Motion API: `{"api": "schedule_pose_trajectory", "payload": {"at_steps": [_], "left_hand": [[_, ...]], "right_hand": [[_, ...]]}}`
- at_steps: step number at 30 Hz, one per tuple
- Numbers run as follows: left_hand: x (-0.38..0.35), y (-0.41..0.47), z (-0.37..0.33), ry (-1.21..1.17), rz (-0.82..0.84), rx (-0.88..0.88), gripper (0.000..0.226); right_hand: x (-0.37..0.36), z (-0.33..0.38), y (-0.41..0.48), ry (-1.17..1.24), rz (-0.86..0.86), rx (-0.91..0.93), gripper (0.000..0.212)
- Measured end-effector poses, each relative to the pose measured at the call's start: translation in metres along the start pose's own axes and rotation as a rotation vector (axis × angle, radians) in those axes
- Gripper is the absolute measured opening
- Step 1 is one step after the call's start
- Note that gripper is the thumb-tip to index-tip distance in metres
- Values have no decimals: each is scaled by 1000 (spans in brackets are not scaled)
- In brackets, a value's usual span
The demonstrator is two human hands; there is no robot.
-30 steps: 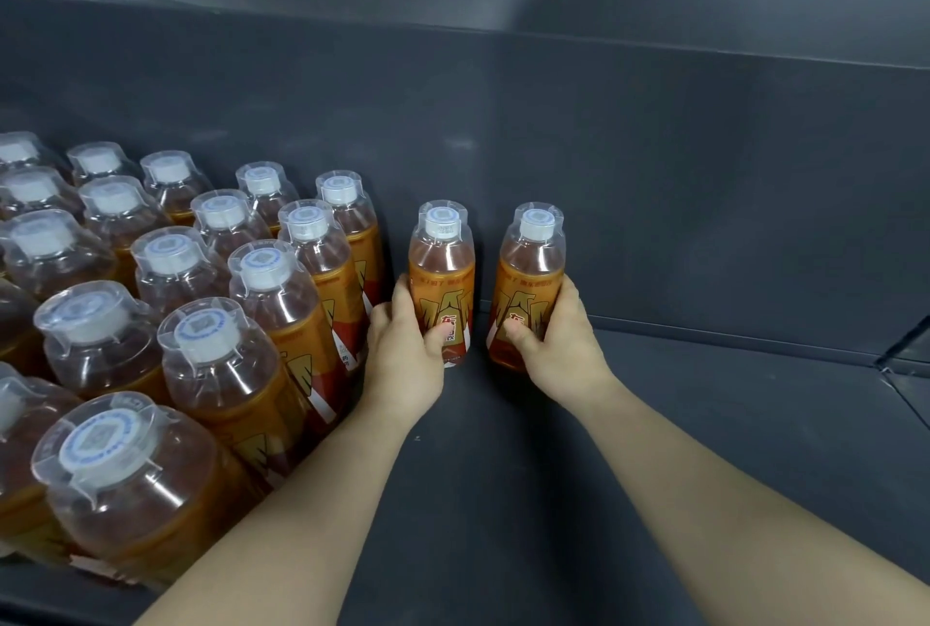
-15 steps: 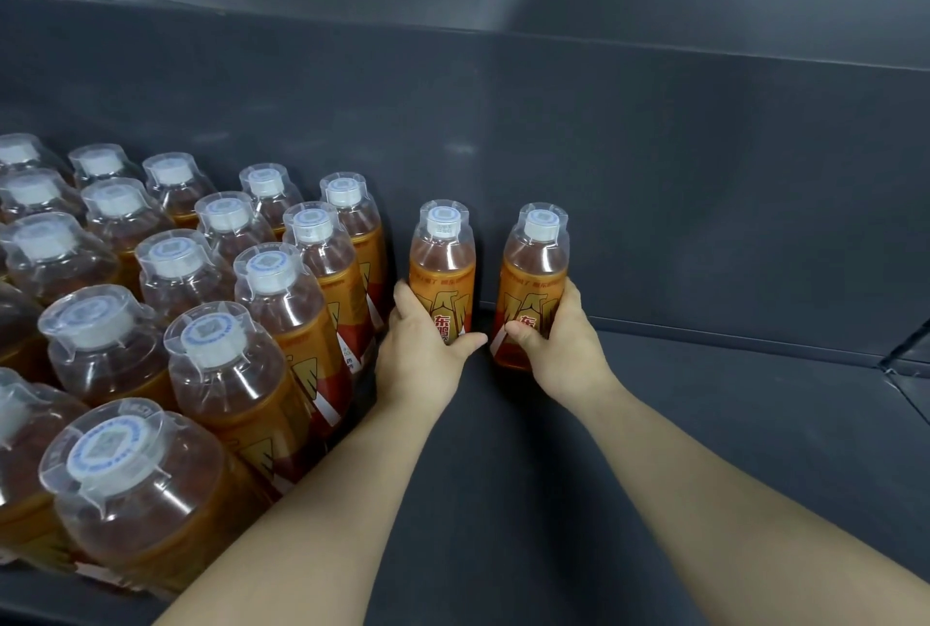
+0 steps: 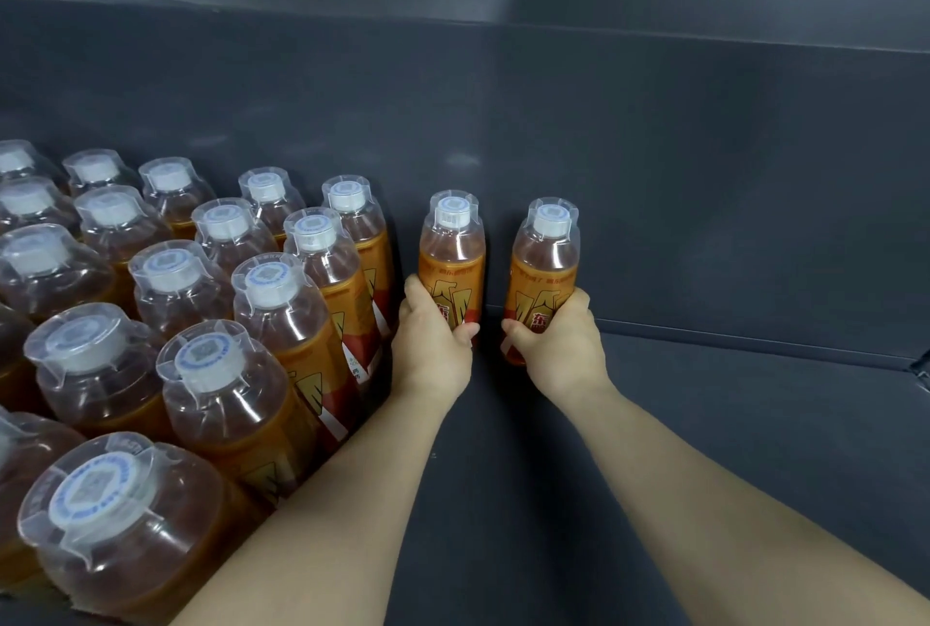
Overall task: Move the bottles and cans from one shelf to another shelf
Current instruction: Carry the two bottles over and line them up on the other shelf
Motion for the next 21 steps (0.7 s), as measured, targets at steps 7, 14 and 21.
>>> {"api": "schedule_pose_trajectory", "payload": {"at_steps": [7,14,21], "left_hand": [[-5,8,1,2,18,-30,85],[-3,6,1,5,36,-38,85],[-4,6,3,-5,49,-40,84]], "right_hand": [[-3,5,1,-94,-26,4,70],[-2,4,0,-97,-13,-15,71],[-3,3,-1,-90,-11,-28,71]]}}
Point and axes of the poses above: each hand's wrist, its own y-axis towards the middle knuckle, its own x-axis out of the back of the hand, z = x × y, the point moved 5 cm from there along y, towards the middle knuckle, and after that the axes turned 9 degrees about -x, right-handed, at the moved point
